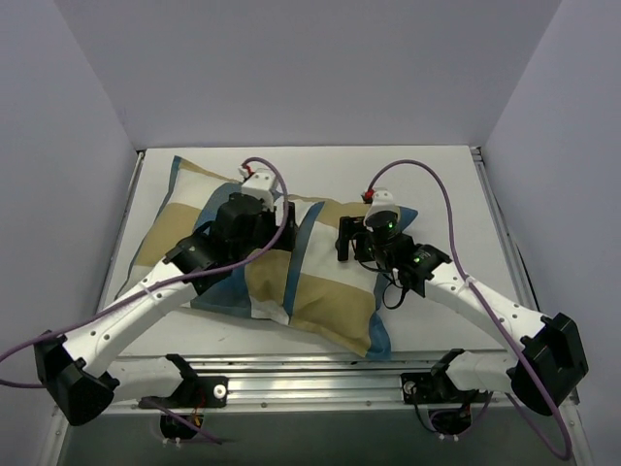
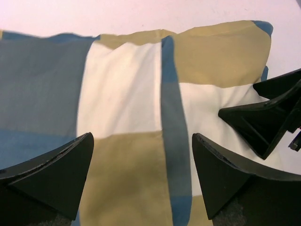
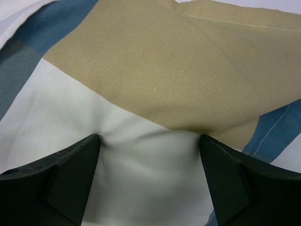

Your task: Remove the pillowcase from the pillow

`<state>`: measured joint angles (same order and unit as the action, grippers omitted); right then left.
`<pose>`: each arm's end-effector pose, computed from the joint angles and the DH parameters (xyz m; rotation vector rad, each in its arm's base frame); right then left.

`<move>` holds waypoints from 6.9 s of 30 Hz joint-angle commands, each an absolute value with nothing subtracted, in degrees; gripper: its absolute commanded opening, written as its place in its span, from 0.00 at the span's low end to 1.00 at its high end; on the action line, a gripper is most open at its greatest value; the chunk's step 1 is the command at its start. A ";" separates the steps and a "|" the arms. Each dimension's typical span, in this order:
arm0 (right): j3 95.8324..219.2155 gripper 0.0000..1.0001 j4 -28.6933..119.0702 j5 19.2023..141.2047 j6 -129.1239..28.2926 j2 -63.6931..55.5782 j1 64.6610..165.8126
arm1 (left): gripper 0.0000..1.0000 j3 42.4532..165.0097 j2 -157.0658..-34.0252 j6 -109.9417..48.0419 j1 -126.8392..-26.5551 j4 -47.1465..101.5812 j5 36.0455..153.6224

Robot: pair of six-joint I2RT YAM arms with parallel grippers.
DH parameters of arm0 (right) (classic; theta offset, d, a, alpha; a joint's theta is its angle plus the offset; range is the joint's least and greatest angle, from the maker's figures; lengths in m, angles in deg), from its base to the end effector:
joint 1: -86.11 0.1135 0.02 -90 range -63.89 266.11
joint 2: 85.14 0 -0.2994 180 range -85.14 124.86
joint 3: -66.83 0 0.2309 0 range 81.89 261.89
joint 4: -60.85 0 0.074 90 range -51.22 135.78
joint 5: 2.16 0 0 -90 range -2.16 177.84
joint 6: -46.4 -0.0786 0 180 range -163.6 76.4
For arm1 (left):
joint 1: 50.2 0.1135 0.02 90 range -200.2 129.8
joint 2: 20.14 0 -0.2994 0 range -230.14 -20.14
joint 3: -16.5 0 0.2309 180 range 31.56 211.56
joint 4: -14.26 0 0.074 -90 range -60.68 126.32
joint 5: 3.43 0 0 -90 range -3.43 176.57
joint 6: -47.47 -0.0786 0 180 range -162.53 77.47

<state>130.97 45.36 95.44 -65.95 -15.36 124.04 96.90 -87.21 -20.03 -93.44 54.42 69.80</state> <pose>0.2336 0.1688 0.3170 -0.1788 1.9709 0.5670 0.2058 -0.1624 0.3751 0.1850 2.0358 -0.4273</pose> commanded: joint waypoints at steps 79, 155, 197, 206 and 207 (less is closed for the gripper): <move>138.33 0.51 22.58 138.47 -85.25 -0.58 131.64 | 0.53 68.39 -91.34 7.57 -83.60 47.60 64.60; 134.09 0.00 48.34 108.77 -71.54 -13.51 110.02 | 0.02 90.10 -96.70 -38.67 -98.36 46.54 94.57; 120.57 0.00 68.55 78.00 -75.69 -0.23 104.30 | 0.19 88.40 -87.80 -28.20 -107.50 50.50 79.11; 119.86 0.00 66.26 84.23 -71.55 -4.71 110.09 | 0.95 103.61 -99.22 -29.26 -102.76 48.22 77.35; 119.95 0.00 66.09 85.46 -70.94 -4.89 110.54 | 0.94 105.37 -100.63 -29.08 -102.67 48.39 77.00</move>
